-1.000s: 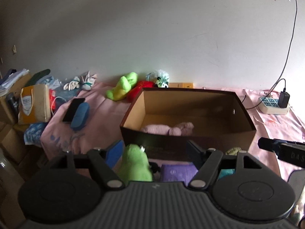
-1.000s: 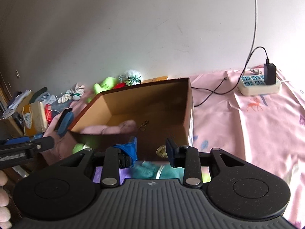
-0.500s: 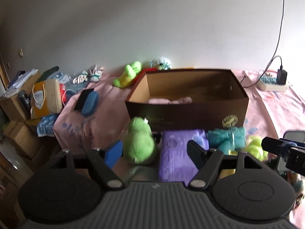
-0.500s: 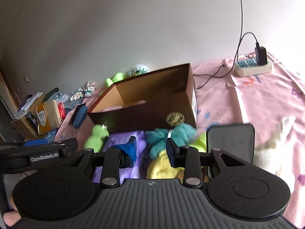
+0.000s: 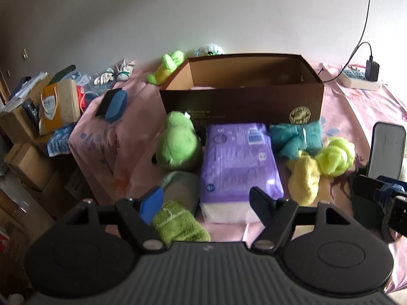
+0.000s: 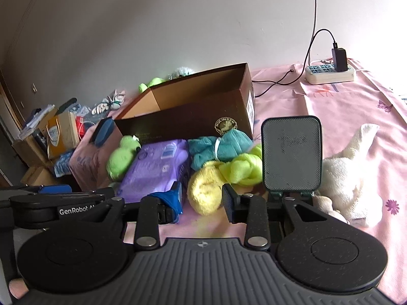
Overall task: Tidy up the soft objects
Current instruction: 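Move left gripper to green knit towel while right gripper moves to striped sock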
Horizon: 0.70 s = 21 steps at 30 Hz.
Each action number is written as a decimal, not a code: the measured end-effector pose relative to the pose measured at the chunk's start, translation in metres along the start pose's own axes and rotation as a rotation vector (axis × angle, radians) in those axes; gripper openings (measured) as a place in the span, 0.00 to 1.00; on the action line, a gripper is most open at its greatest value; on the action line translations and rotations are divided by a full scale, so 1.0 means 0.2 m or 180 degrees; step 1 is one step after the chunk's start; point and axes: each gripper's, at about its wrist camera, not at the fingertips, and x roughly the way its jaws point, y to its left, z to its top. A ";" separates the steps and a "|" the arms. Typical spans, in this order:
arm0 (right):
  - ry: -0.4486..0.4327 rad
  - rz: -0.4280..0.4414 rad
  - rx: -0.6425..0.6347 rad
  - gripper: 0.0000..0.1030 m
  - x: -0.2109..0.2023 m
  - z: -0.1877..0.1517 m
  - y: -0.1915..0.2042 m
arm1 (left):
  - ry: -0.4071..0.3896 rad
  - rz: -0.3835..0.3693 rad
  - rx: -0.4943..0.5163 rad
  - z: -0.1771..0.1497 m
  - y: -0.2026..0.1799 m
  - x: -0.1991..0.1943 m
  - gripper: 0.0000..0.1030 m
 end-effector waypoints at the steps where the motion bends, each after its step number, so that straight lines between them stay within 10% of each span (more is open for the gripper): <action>1: 0.0006 0.0006 -0.0015 0.17 0.00 -0.01 0.00 | 0.0002 0.0015 0.0021 -0.01 -0.01 0.00 0.73; 21: 0.0107 -0.0021 0.0040 0.19 -0.04 -0.10 -0.10 | 0.0149 -0.0101 0.0107 -0.13 -0.03 0.03 0.73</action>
